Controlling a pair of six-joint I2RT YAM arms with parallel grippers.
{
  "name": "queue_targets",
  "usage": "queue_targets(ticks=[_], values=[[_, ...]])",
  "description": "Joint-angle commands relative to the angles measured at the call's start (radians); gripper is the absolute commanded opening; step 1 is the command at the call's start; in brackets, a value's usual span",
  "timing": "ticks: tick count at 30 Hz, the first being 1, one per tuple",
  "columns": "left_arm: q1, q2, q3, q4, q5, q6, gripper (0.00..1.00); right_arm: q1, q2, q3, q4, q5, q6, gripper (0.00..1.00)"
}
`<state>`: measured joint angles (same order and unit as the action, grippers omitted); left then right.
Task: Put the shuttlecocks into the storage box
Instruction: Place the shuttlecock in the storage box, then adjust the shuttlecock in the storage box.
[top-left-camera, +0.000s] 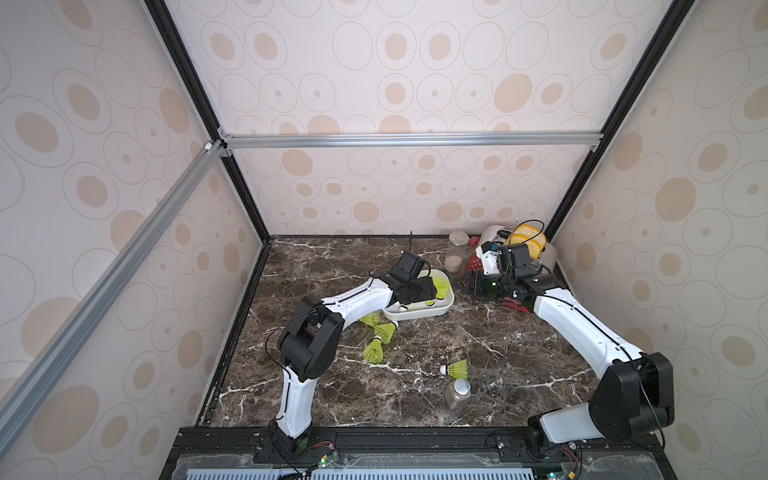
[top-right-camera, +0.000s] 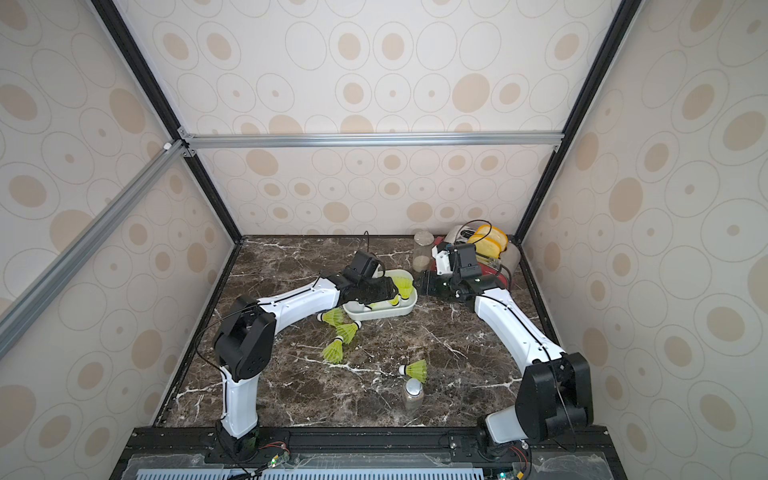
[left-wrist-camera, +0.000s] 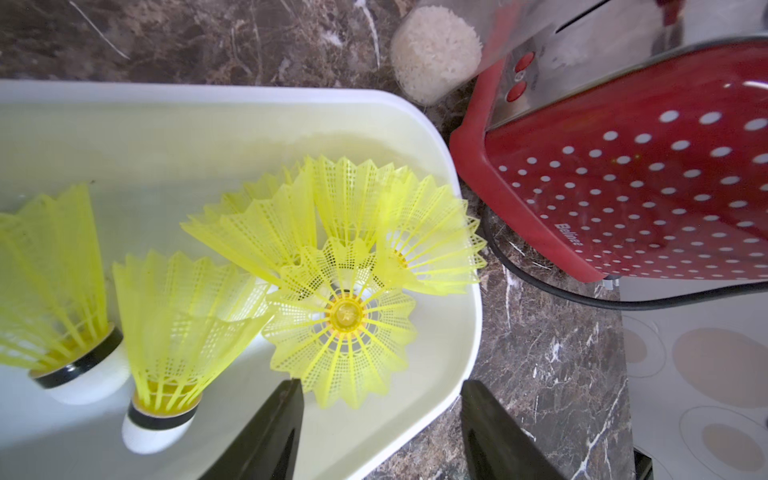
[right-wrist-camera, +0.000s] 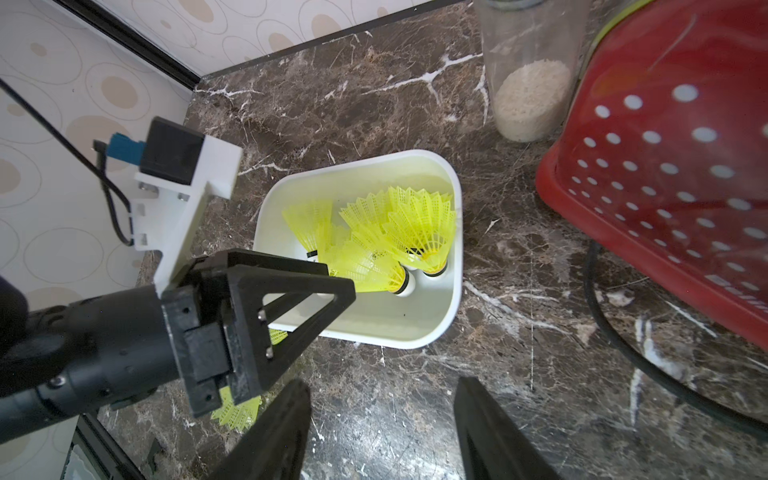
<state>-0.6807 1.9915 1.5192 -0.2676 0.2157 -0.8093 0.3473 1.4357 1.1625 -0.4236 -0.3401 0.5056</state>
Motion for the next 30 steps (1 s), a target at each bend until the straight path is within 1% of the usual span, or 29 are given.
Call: queue_targets(ticks=[1, 13, 18, 23, 27, 30], values=[[-0.004, -0.03, 0.033, -0.044, -0.016, 0.025, 0.63, -0.004, -0.028, 0.029, -0.035, 0.012, -0.027, 0.61], [-0.005, -0.092, 0.019, -0.068, -0.027, 0.027, 0.63, -0.003, -0.058, 0.022, -0.06, 0.026, -0.045, 0.61], [-0.005, -0.109, 0.006, -0.074, -0.027, 0.029, 0.61, -0.003, -0.067, 0.017, -0.074, 0.026, -0.063, 0.61], [-0.005, -0.123, 0.007, -0.139, -0.034, 0.013, 0.53, -0.002, -0.075, 0.019, -0.113, 0.042, -0.095, 0.61], [-0.005, -0.103, -0.012, -0.168, 0.029, -0.08, 0.44, -0.001, -0.089, 0.009, -0.121, 0.046, -0.102, 0.6], [-0.005, -0.071, 0.008, -0.197, 0.056, -0.145, 0.37, -0.002, -0.093, -0.002, -0.115, 0.046, -0.1, 0.6]])
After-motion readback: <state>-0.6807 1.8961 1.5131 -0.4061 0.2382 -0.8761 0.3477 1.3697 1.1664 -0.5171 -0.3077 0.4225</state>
